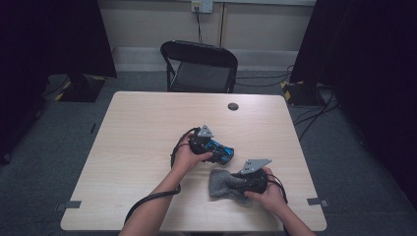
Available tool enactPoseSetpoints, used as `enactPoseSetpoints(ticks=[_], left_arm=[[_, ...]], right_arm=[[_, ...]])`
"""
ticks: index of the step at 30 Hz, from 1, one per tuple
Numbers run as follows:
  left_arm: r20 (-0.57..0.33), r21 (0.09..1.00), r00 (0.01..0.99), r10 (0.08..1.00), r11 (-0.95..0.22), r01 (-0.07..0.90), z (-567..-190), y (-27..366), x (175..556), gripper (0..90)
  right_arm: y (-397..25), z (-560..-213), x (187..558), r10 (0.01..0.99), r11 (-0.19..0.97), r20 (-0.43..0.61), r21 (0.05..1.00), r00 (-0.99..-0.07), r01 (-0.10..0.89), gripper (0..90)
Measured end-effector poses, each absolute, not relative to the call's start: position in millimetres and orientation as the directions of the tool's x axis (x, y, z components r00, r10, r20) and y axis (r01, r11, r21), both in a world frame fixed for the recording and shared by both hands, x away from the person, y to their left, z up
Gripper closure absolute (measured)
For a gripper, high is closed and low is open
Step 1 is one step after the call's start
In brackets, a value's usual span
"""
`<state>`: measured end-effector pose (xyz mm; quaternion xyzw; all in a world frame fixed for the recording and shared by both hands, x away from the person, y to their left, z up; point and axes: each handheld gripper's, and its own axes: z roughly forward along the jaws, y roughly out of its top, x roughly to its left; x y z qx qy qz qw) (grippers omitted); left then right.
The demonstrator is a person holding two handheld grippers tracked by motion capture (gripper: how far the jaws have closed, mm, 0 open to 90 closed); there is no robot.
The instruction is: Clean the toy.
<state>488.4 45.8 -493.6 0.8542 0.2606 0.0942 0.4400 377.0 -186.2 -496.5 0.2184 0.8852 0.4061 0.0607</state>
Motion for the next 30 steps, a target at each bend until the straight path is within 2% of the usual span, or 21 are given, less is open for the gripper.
enactPoseSetpoints(ticks=[5,9,13,30], left_arm=[[-0.065,0.806,0.846,0.530,-0.472,0.357,-495,48,488,9.0],[-0.067,0.807,0.846,0.529,-0.469,0.357,-495,48,488,9.0],[-0.067,0.807,0.846,0.529,-0.469,0.358,-495,48,488,9.0],[-0.062,0.820,0.847,0.529,-0.457,0.345,-497,49,486,9.0]], right_arm=[[-186,-495,378,0.470,0.566,0.077,0.738,-0.880,0.367,71.6],[-182,-491,377,0.478,0.587,0.057,0.722,-0.877,0.367,73.7],[-182,-487,383,0.483,0.608,0.030,0.708,-0.875,0.359,74.4],[-203,-485,414,0.539,0.603,0.042,0.679,-0.842,0.419,74.5]])
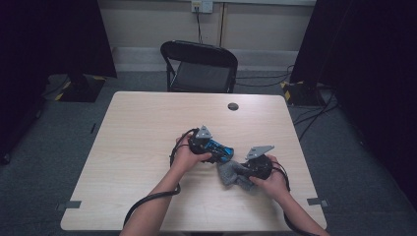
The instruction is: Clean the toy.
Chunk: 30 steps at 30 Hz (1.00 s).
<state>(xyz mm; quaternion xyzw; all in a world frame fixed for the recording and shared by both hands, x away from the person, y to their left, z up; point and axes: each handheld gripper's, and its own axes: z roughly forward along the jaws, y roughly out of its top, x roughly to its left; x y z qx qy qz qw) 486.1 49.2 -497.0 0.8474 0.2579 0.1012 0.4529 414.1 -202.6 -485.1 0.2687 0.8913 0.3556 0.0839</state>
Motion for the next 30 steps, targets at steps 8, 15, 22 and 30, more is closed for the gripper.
enactPoseSetpoints(ticks=[8,15,22,30], left_arm=[[-0.058,0.825,0.845,0.531,-0.451,0.340,-498,50,485,9.1],[-0.052,0.824,0.847,0.529,-0.457,0.335,-498,50,485,9.1],[-0.051,0.824,0.847,0.529,-0.456,0.335,-498,49,485,9.1],[-0.052,0.823,0.846,0.530,-0.457,0.337,-497,50,485,9.1]], right_arm=[[-206,-483,430,0.553,0.603,0.057,0.661,-0.831,0.447,74.7],[-214,-483,438,0.581,0.589,0.058,0.659,-0.812,0.468,74.8],[-223,-483,449,0.627,0.555,0.067,0.661,-0.776,0.505,74.8],[-223,-482,458,0.660,0.548,0.044,0.654,-0.750,0.521,74.8]])
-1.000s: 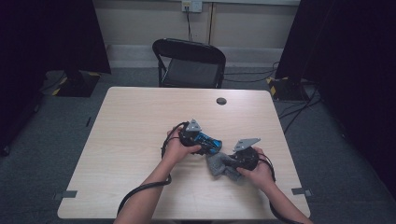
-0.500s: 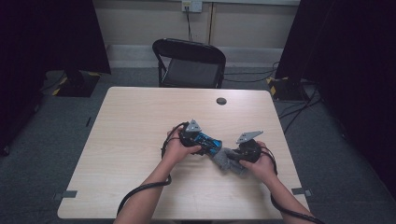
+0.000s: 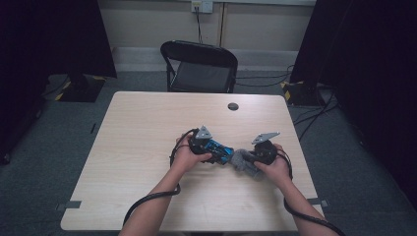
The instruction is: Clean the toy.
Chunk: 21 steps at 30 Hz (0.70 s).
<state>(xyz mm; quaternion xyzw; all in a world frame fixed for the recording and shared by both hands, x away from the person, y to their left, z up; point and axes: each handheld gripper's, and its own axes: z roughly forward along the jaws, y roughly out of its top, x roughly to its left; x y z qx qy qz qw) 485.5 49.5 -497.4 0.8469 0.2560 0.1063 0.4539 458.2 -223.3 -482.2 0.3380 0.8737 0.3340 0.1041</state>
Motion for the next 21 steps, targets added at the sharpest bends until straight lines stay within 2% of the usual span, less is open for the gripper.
enactPoseSetpoints(ticks=[11,21], left_arm=[[-0.057,0.831,0.845,0.532,-0.444,0.335,-499,50,485,9.1],[-0.062,0.830,0.844,0.533,-0.442,0.340,-499,50,485,9.1]], right_arm=[[-231,-481,467,0.731,0.497,0.030,0.661,-0.681,0.562,75.5],[-250,-474,460,0.742,0.448,0.057,0.700,-0.668,0.557,75.7]])
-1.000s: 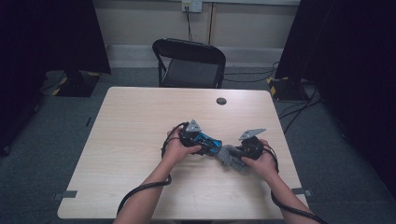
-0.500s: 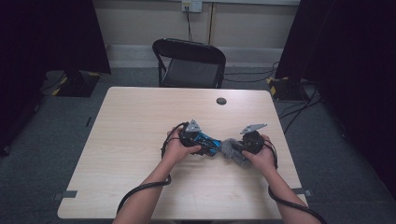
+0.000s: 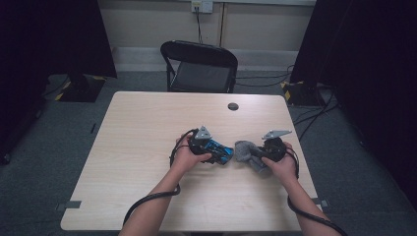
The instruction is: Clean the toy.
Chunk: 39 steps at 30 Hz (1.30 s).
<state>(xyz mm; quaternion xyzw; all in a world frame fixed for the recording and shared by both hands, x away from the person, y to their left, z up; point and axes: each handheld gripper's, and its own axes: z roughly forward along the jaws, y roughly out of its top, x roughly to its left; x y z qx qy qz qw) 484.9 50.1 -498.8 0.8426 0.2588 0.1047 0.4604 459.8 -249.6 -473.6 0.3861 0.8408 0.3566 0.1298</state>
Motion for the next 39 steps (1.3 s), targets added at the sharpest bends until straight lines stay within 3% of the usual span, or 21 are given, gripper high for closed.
enactPoseSetpoints(ticks=[13,29,39], left_arm=[[-0.062,0.821,0.846,0.530,-0.455,0.345,-497,49,486,9.0],[-0.065,0.821,0.845,0.530,-0.453,0.347,-497,49,486,9.0],[-0.064,0.824,0.846,0.529,-0.450,0.344,-498,49,486,9.1]], right_arm=[[-246,-462,428,0.659,0.488,0.070,0.718,-0.749,0.496,75.6],[-196,-476,399,0.481,0.605,0.105,0.679,-0.870,0.417,75.5],[-192,-484,407,0.491,0.603,0.097,0.680,-0.866,0.419,75.3]])
